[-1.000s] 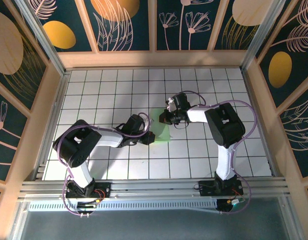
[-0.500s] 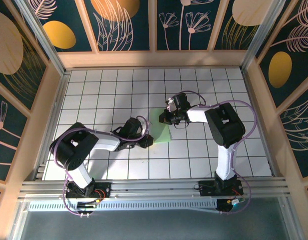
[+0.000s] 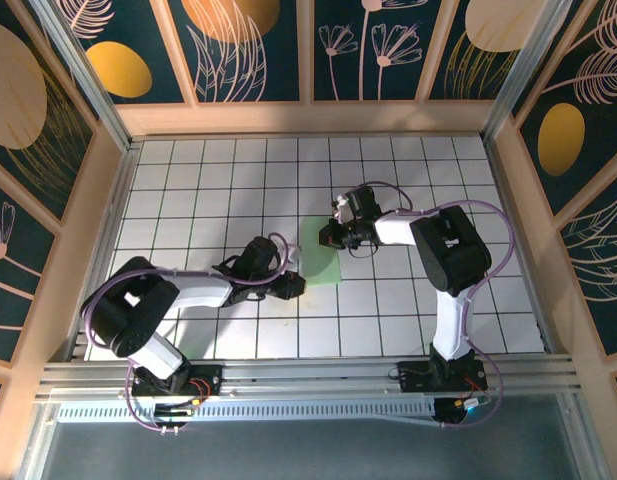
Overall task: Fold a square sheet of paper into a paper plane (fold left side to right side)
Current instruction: First fold the square sheet of paper in half at the center of the table, then hold the square sheet of paper at the center of the table.
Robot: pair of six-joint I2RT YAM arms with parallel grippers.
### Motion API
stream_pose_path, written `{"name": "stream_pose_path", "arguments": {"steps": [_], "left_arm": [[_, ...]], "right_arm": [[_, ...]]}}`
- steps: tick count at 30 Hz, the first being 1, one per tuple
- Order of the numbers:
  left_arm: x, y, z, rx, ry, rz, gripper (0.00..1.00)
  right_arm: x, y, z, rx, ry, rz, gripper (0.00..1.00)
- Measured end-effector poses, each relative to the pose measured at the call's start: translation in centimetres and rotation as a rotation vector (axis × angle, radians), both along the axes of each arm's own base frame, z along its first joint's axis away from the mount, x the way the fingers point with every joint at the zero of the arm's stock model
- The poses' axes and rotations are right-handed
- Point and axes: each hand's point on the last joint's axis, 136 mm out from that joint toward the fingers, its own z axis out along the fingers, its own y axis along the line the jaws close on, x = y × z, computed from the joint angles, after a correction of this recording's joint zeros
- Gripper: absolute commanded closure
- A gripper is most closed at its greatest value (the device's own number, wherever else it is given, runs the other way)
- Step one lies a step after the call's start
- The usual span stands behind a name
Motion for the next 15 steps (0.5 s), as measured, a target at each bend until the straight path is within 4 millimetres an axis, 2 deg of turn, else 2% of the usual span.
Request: {"name": "stream_pose_path", "arguments": {"steps": [4, 7, 10, 15], "left_arm": [[2.3, 0.2, 2.9, -0.082, -0.019, 0.061, 1.0], [4.4, 0.6, 3.7, -0.103, -0.026, 0.11, 1.0], [6.0, 0.2, 3.1, -0.094, -0.015, 0.126, 1.0], [7.2, -1.1, 0.8, -0.079, 0.039, 0.107, 1.0]], "right_arm": [[0.0, 0.0, 0.0, 0.001, -0.002, 0.0, 1.0], [0.0, 0.0, 0.0, 0.002, -0.005, 0.0, 1.0], [-0.1, 0.0, 0.0, 0.004, -0.009, 0.0, 1.0], [-0.1, 0.0, 0.0, 0.005, -0.016, -0.001, 1.0]]}}
